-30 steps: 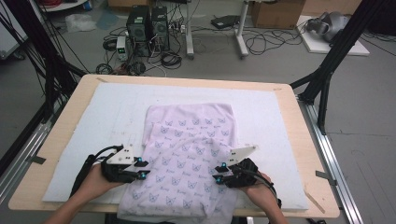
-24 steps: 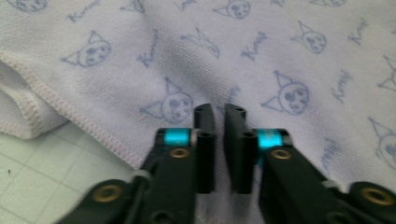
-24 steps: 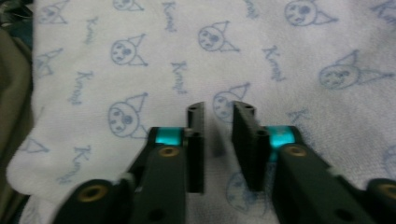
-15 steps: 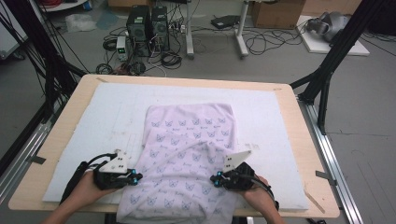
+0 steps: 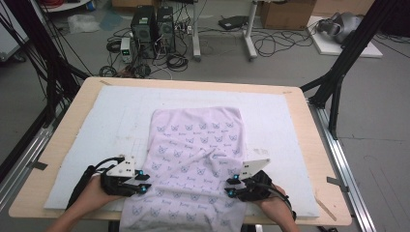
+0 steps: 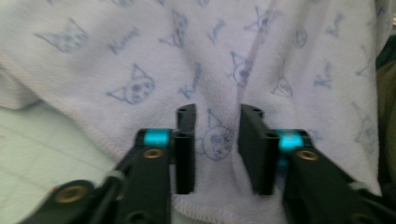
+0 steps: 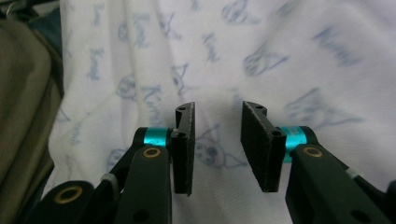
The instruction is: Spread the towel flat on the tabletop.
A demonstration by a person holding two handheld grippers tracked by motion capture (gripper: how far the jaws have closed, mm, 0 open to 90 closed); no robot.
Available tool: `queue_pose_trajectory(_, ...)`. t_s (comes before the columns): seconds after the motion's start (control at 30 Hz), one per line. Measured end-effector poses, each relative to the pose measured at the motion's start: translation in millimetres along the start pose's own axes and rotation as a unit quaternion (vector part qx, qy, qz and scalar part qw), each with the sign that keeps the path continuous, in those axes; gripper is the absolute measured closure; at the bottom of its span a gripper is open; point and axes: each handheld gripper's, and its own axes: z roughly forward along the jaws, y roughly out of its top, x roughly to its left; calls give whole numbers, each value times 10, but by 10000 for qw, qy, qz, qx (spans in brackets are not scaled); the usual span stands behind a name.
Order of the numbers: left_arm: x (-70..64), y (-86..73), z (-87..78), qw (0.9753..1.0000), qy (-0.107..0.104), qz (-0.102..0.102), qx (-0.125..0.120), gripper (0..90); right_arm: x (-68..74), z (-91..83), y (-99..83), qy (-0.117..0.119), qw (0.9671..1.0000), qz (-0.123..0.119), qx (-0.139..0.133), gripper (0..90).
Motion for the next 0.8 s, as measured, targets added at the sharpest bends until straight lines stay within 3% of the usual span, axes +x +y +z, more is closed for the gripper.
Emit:
queue_pose_trajectory(0.07,-18,-6,-9,10000,-3,19,0,863,0,9,-9,20,9999,65,-107,745)
queue_pose_trajectory(0.17,-84,-34,-56,10000,8,35,39,883,18,14,-13,136,9998,28,-130,867)
queue_pose_trajectory(0.23,-158,-69,-105,10000,-38,48,63,886,57,5,-19,174,9998,-16,-114,874)
queue_pose_trajectory(0.33,-326,-122,-212,9994,-251,165,173,898,166,-42,-39,429,9990,-97,-31,879)
queue_pose_trajectory(0.4,-436,-151,-297,9993,-259,238,92,896,308,-116,-39,604,9978,-267,-88,876)
queue_pose_trajectory(0.47,-452,-140,-374,9996,-148,219,-76,865,412,-214,-29,605,9972,-377,-225,854)
queue_pose_trajectory(0.53,-378,-84,-406,9996,39,187,-202,795,417,-301,-8,410,9980,-343,-324,796)
queue_pose_trajectory(0.63,-212,22,-364,9988,281,157,-369,740,282,-363,21,53,9992,-178,-350,727)
queue_pose_trajectory(0.8,110,162,-72,9983,537,-74,-221,640,48,-233,30,-319,9993,31,-187,608)
